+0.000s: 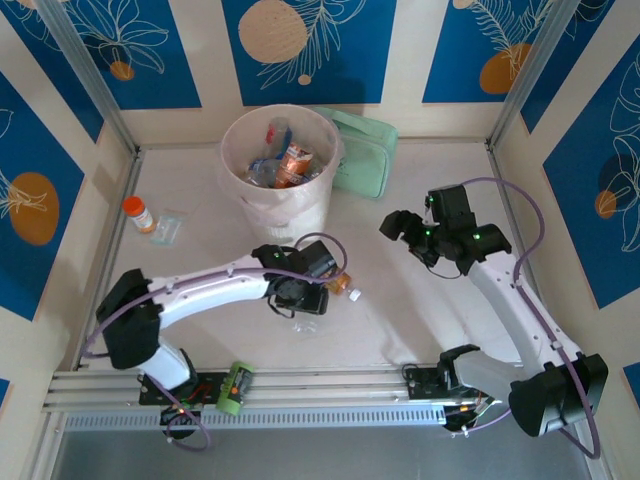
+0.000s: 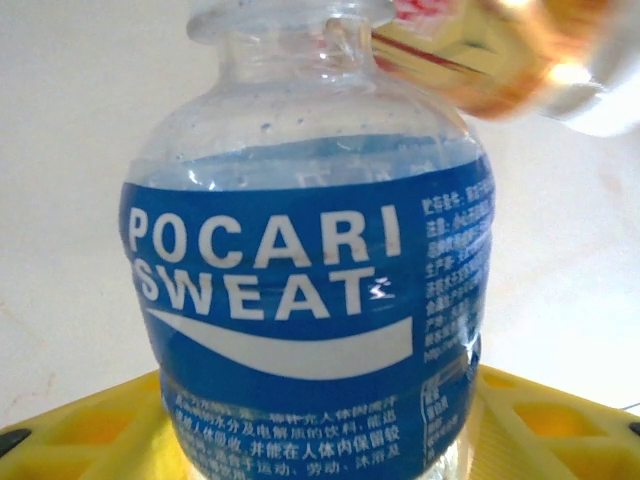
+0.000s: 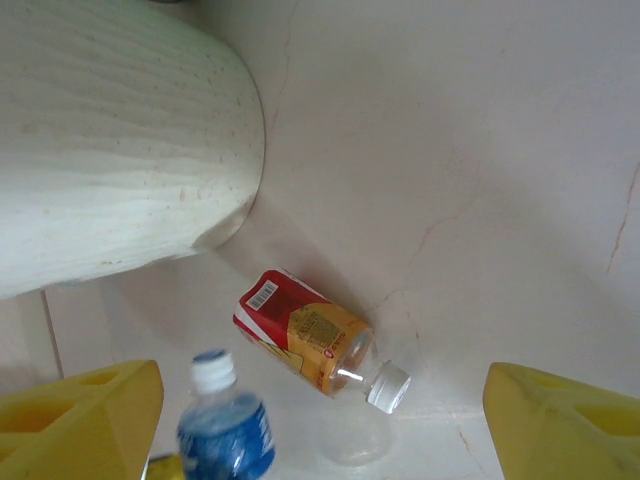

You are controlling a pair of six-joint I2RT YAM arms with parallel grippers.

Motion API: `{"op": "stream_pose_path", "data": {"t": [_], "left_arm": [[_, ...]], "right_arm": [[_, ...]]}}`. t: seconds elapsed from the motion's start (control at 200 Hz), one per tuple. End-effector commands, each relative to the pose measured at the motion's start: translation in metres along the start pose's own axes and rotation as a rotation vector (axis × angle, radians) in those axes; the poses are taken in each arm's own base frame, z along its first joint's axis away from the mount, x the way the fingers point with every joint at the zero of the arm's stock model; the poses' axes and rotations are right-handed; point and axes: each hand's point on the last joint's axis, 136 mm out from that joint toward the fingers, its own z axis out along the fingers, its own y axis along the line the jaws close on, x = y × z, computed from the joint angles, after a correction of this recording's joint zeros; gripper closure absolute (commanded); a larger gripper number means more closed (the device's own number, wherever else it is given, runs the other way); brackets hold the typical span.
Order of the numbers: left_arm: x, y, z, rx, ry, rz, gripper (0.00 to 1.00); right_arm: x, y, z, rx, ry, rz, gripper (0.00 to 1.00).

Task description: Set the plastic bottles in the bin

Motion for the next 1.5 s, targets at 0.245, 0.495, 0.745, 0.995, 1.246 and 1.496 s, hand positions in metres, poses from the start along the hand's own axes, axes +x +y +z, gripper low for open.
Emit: {"op": "stream_pose_path", "data": {"t": [0.245, 0.495, 0.745, 0.995, 1.246, 1.496], "left_arm": [[-0.056, -0.007, -0.17, 0.116, -0.389, 0.039, 0.4], [-0.145, 0.03, -0.264, 0.115, -0.657, -0.074, 0.38], [-0.231, 0.057, -0.304, 0.101, -0.838, -0.12, 0.38], [-0.288, 0.099, -0.279, 0.069, -0.803, -0.214, 0.4], [-0.3, 0.128, -0.25, 0.047, -0.711, -0.265, 0.36], [-0.289, 0.134, -0.241, 0.022, -0.66, -0.27, 0.23]], "right_arm": [[0.0, 0.006, -0.008, -0.043, 0.009, -0.013, 0.16], [0.006, 0.012, -0.007, -0.047, 0.022, -0.027, 0.17], [0.017, 0.019, -0.005, -0.045, 0.047, -0.051, 0.17], [0.029, 0.017, 0.0, -0.025, 0.078, -0.068, 0.17], [0.029, 0.018, 0.002, -0.016, 0.081, -0.076, 0.17], [0.03, 0.022, 0.009, -0.002, 0.096, -0.091, 0.17]]}}
